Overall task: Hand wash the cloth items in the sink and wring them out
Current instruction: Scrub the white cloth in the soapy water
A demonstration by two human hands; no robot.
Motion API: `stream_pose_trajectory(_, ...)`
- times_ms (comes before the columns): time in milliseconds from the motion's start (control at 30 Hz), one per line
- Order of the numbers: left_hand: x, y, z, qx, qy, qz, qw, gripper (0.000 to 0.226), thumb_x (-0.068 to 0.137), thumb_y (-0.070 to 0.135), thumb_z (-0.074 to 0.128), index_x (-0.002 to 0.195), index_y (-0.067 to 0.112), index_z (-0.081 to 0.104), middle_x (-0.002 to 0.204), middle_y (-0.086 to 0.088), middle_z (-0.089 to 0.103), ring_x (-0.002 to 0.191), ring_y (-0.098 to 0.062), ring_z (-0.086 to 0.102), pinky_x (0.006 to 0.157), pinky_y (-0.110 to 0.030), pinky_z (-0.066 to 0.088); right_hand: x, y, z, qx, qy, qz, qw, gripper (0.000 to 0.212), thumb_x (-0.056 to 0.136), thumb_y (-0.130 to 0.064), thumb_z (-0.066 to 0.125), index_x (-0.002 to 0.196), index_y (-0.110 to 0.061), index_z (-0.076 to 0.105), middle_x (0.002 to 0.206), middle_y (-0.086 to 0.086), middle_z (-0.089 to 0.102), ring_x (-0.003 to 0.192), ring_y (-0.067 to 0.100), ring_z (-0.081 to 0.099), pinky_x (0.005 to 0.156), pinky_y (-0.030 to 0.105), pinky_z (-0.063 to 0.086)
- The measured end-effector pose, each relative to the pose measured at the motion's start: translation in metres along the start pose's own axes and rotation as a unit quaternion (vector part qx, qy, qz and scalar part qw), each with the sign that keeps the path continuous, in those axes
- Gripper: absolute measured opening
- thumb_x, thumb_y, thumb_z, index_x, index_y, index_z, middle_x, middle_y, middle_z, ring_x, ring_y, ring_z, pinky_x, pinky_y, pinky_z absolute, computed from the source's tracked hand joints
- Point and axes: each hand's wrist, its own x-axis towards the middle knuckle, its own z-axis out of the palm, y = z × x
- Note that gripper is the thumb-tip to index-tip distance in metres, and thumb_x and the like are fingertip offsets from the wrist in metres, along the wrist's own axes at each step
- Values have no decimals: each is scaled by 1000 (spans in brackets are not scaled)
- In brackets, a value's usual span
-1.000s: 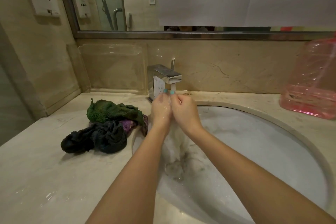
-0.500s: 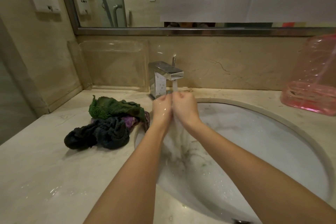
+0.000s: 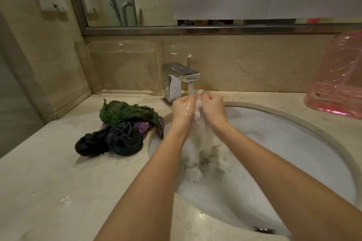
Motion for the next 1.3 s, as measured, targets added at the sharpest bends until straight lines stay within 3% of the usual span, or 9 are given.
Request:
stream_pose_trajectory(133,-1,1,-3,-40,30,-17,999,36,99,29,54,64,20,49,60,6,49,60,-10,47,58,-23,40,9,20,-19,-2,-75,-9,997,43,103,-35,41,62,-20,36,57,-5,34,53,11,31,45,23,23)
stream_pose_trajectory(300,18,-7,-22,-142,113,-52,982,19,101,30,50,97,17,62,101,-8,66,96,-22,64,89,-36,53,12,46,-39,-44,-332,37,941,28,95,-40,57,75,-21,56,64,-10,43,57,7,39,52,19,28)
stream_pose_trajectory(433,23,-14,-24,-78,26,-39,996,25,100,25,52,76,19,57,76,-2,57,70,-15,56,61,-24,46,16,37,-32,83,-203,55,974,26,99,-41,49,85,-20,53,74,3,41,68,18,38,57,30,25)
stream_pose_trajectory(533,19,-18,-18,17,-41,-51,998,16,96,36,56,90,21,59,94,0,62,89,-16,59,81,-32,50,16,13,-28,137,-154,57,977,29,102,-40,43,91,-17,54,83,7,50,77,20,47,66,33,36)
stream_pose_trajectory(700,10,-16,-13,111,-151,-108,976,81,77,77,55,138,24,47,127,5,55,109,-14,54,90,-36,45,7,-8,-20,64,-56,-8,996,45,103,-35,42,64,-14,46,57,-5,43,53,7,41,50,19,31)
stream_pose_trajectory(767,11,-16,-10,76,-169,-82,979,62,85,64,59,128,20,59,122,4,63,109,-16,57,94,-35,44,2,-3,-19,-7,-35,-31,999,50,103,-36,40,57,-17,44,55,-6,45,52,7,41,51,24,32)
stream_pose_trajectory(933,12,-9,-1,-11,-8,-35,999,13,96,22,58,93,11,66,85,-5,63,82,-19,57,69,-27,45,-10,-2,-11,-7,-71,-48,996,45,102,-22,39,58,-18,46,60,-3,50,59,14,43,57,28,35)
stream_pose_trajectory(1067,18,-12,-8,67,68,18,995,29,97,13,51,69,17,55,71,0,55,80,-22,52,63,-29,43,-24,-9,4,-33,-104,-100,989,45,99,-18,37,54,-18,39,56,-1,41,60,20,38,59,33,29)
stream_pose_trajectory(1300,5,-4,14,71,37,87,993,44,95,16,53,53,18,40,52,4,42,58,-17,39,59,-31,28,-7,-8,-10,-74,-25,-30,996,37,104,-14,31,102,6,62,100,27,65,87,33,60,71,36,40)
